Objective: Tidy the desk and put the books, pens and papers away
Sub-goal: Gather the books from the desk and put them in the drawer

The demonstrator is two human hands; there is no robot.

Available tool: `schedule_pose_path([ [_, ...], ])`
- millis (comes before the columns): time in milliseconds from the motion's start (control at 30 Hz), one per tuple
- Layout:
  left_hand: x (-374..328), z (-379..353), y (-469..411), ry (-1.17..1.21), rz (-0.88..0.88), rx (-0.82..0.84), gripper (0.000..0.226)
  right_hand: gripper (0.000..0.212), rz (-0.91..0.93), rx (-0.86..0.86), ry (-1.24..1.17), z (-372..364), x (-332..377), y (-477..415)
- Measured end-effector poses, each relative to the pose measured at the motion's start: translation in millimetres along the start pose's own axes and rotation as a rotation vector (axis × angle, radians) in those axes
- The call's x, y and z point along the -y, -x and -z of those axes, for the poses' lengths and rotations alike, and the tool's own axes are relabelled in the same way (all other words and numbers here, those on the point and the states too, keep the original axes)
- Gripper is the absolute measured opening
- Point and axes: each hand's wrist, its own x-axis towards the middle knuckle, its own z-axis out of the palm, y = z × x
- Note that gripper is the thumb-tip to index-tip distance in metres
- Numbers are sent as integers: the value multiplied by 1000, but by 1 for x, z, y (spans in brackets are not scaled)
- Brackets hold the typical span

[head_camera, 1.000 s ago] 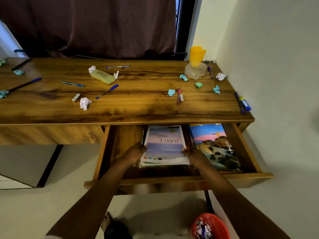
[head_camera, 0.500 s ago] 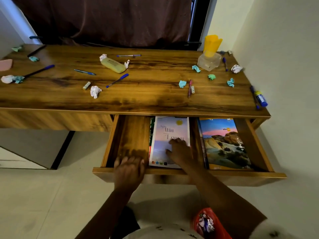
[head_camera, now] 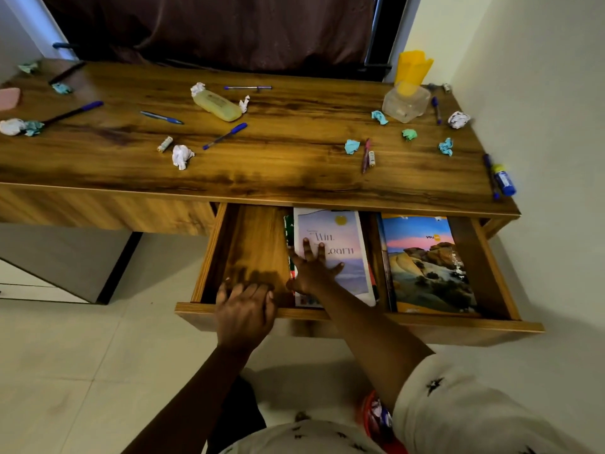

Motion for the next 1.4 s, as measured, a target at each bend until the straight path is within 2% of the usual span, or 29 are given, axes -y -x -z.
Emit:
schedule_pose_path([
  [233,0,1,2,0,-3,-5,38,92,-58,63,-98,9,-21,5],
  [400,-2,2,3,-8,4,22,39,87,-86,13,-136,6,-34,5],
  [533,1,1,1,-15,3,41,38,94,-82,-21,-105,10,-37,3],
  [667,1,0,2,-19,2,59,38,97,54,-66,-12,17,-44,1],
  [833,1,0,0,-10,9,59,36,92,157,17,-15,11,-37,-1],
  [900,1,0,0,-10,6,45,36,85,215,-47,-20,8,-32,-1],
  [967,1,1,0,-2,2,34,36,73,227,-248,-69,18,-27,-11],
  [1033,1,0,-1,9,-3,20,36,64,203,-387,-22,35,-21,-29],
  [1200,3,-5,0,21,-3,-20,37,69,135,-268,194,56,-16,-80],
  [1333,4,-7,1,27,-3,-38,38,63,-94,-222,-27,52,-30,-98],
  [1400,3,-7,1,30,3,-39,40,64,-143,-219,-23,52,-35,-94],
])
